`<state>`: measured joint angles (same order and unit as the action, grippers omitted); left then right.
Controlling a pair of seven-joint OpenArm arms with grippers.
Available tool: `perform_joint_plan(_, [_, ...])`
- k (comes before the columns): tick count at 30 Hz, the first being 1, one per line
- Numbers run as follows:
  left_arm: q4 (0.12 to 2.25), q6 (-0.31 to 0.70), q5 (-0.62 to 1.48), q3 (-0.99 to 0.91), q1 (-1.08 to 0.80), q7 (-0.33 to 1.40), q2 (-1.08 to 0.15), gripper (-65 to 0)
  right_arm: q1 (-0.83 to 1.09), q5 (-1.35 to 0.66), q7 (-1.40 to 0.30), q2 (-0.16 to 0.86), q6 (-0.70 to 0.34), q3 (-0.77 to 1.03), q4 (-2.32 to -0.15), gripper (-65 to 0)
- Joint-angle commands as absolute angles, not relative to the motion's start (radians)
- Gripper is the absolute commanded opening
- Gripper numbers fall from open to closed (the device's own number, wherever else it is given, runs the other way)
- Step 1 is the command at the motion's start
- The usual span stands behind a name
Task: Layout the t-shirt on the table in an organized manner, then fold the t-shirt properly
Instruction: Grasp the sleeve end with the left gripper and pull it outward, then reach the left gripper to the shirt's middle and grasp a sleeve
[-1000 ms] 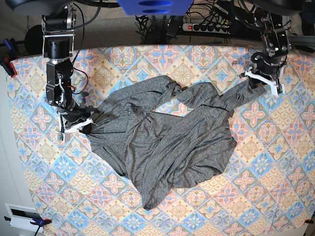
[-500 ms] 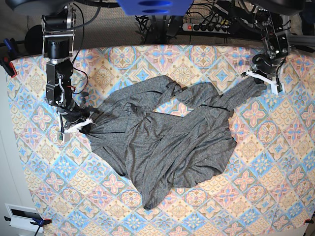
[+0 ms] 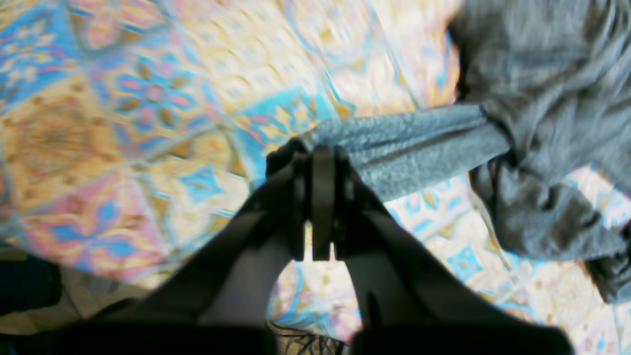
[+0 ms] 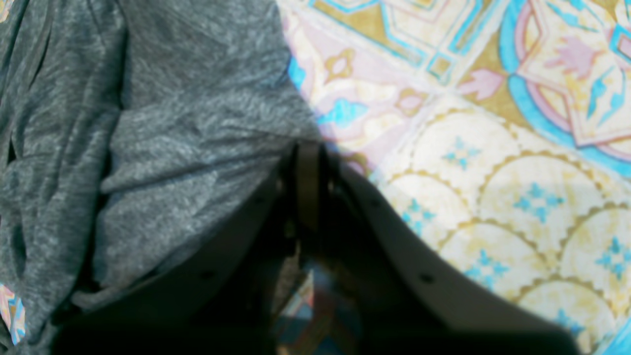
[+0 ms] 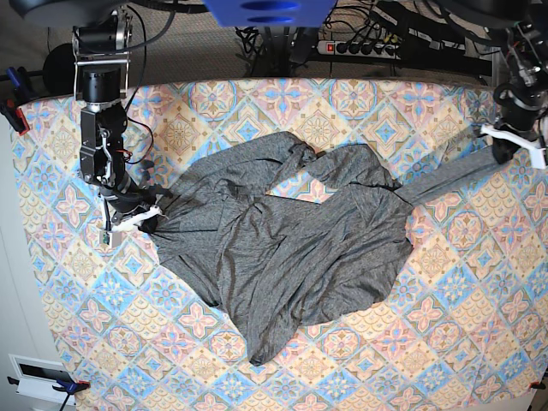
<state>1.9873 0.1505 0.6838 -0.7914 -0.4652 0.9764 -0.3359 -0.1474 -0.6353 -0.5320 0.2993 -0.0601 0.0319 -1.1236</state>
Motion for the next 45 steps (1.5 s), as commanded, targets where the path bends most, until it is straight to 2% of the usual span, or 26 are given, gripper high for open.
perform_joint_plan(1, [2.005,0.157,0.72,-0.839,-0.464,0.975,-0.369,-65.0,-0.142,-0.579,-0.584,0.318,-0.002,0.036,-1.109,-65.0])
perform_joint_plan(5, [2.005,0.163,0.812,-0.929,-0.469,1.012,-0.424,-65.0,-0.142,-0.579,-0.584,0.318,-0.002,0.036,-1.107,-65.0])
perform_joint_plan(11, [1.989,0.154,0.82,-1.015,-0.46,1.006,-0.476,-65.0,-0.143,-0.579,-0.581,0.318,-0.002,0.035,-1.107,-65.0])
perform_joint_plan(16, [1.951,0.154,0.676,-1.017,-0.363,1.004,-0.499,-65.0,-0.142,-0.579,-0.582,0.318,-0.002,0.035,-1.115,-65.0])
perform_joint_plan(21, [1.827,0.154,0.506,-1.017,-0.228,0.995,-0.498,-65.0,-0.139,-0.579,-0.582,0.32,-0.002,0.035,-1.115,-65.0])
perform_joint_plan(27, [1.609,0.154,0.414,-1.004,-0.099,0.86,-0.499,-65.0,-0.105,-0.579,-0.579,0.318,-0.002,0.035,-1.116,-65.0])
perform_joint_plan(33, [1.474,0.154,0.292,-0.849,0.082,0.794,-0.498,-65.0,-0.105,-0.579,-0.581,0.318,-0.002,0.035,-1.116,-65.0])
perform_joint_plan(38, [1.392,0.153,0.217,-0.639,0.28,0.78,-0.493,-65.0,-0.105,-0.579,-0.582,0.318,-0.002,0.033,-1.116,-65.0])
perform_joint_plan(45, [1.119,0.151,0.045,-0.381,0.691,0.748,-0.371,-65.0,-0.105,-0.579,-0.582,0.317,-0.002,0.033,-1.116,-65.0])
